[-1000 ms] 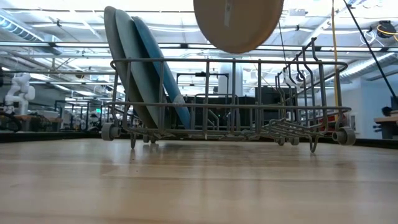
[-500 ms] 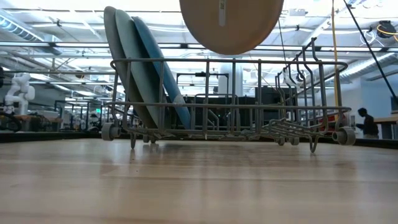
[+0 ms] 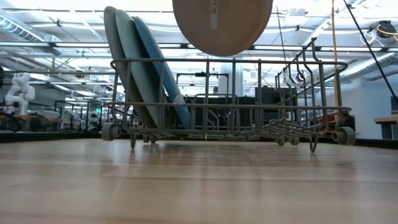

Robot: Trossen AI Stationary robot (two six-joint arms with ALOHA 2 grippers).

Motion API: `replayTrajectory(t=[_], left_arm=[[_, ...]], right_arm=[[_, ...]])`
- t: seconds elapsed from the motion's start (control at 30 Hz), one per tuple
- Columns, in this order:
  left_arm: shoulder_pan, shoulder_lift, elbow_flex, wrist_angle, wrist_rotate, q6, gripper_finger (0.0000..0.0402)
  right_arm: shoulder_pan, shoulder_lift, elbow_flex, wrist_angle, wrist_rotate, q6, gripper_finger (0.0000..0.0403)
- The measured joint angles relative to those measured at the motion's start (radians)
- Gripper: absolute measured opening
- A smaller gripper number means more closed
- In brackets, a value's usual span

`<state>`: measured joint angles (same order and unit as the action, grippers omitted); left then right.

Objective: Sort dishes
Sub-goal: Put the light gray plate into the dish rack

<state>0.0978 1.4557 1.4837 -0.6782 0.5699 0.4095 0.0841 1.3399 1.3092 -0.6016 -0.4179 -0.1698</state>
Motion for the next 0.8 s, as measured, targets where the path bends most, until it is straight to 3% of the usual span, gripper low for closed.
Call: replayTrajectory(t=[0.1, 0.3, 0.53, 0.8], left_arm=[[0.000, 0.007, 0.000, -0.018, -0.033, 0.036, 0.0120], [-0.005, 0.013, -0.002, -0.044, -0.002, 0.119, 0.0019], [-0.022, 0.014, -0.003, -0.028, -0.018, 0.108, 0.0012], [-0.021, 0.015, -0.003, 0.020, -0.062, 0.072, 0.0003]], right_arm=[[0.000, 0.000, -0.001, -0.002, 0.001, -0.001, 0.0000], [-0.001, -0.003, -0.001, -0.013, 0.011, -0.012, 0.0000], [-0.001, -0.011, -0.001, -0.023, 0.011, 0.006, 0.0013], [0.008, -0.087, 0.000, -0.037, 0.136, 0.084, 0.0097]])
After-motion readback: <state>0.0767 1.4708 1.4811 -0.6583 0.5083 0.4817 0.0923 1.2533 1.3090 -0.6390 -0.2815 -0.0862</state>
